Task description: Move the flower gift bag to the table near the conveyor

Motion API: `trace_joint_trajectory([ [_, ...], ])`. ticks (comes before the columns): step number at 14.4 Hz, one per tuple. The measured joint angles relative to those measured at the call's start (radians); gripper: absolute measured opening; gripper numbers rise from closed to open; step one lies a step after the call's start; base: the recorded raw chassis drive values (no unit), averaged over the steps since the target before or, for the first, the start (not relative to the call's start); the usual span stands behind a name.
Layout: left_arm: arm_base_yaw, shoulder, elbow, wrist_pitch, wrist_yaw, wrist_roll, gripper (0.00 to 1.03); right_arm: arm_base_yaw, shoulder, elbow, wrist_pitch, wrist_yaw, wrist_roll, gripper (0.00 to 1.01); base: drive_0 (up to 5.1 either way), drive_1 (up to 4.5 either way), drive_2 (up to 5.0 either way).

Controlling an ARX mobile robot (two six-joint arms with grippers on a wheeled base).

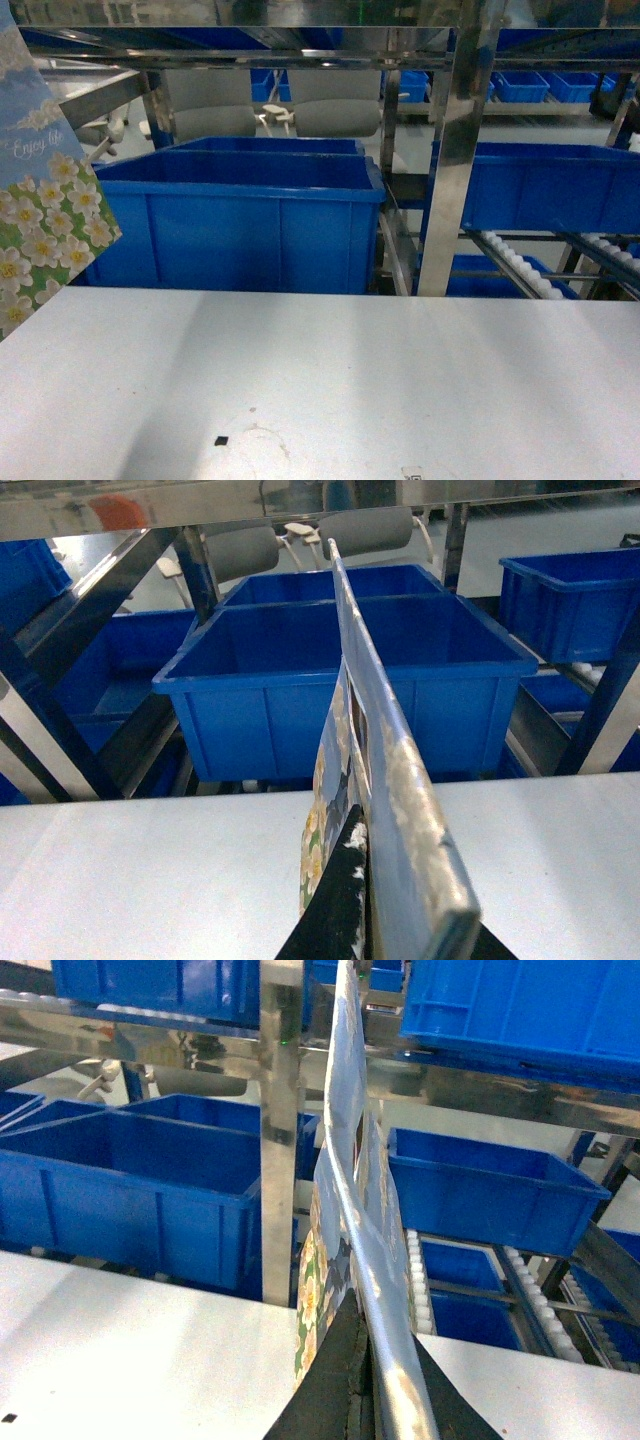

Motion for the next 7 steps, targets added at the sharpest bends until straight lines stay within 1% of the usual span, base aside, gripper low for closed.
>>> trace_joint_trajectory([
  [1, 0.000, 0.000, 0.000, 0.000, 0.000, 0.000, 0.02, -0.019, 0.057, 0.000, 0.057, -0.040, -0.009, 0.02, 0.0, 0.00, 0.0],
  [3, 0.000, 0.000, 0.000, 0.000, 0.000, 0.000, 0.02, -0.109, 0.240, 0.000, 0.220, -0.122, -0.019, 0.02, 0.0, 0.00, 0.0],
  [5, 0.000, 0.000, 0.000, 0.000, 0.000, 0.000, 0.02, -0.183, 0.399, -0.004, 0.342, -0.190, -0.019, 0.02, 0.0, 0.00, 0.0],
  [6, 0.000, 0.000, 0.000, 0.000, 0.000, 0.000, 0.02, -0.207, 0.451, -0.006, 0.381, -0.216, -0.012, 0.02, 0.0, 0.00, 0.0],
  [7, 0.000, 0.000, 0.000, 0.000, 0.000, 0.000, 0.02, -0.219, 0.524, -0.018, 0.439, -0.232, -0.013, 0.02, 0.0, 0.00, 0.0],
])
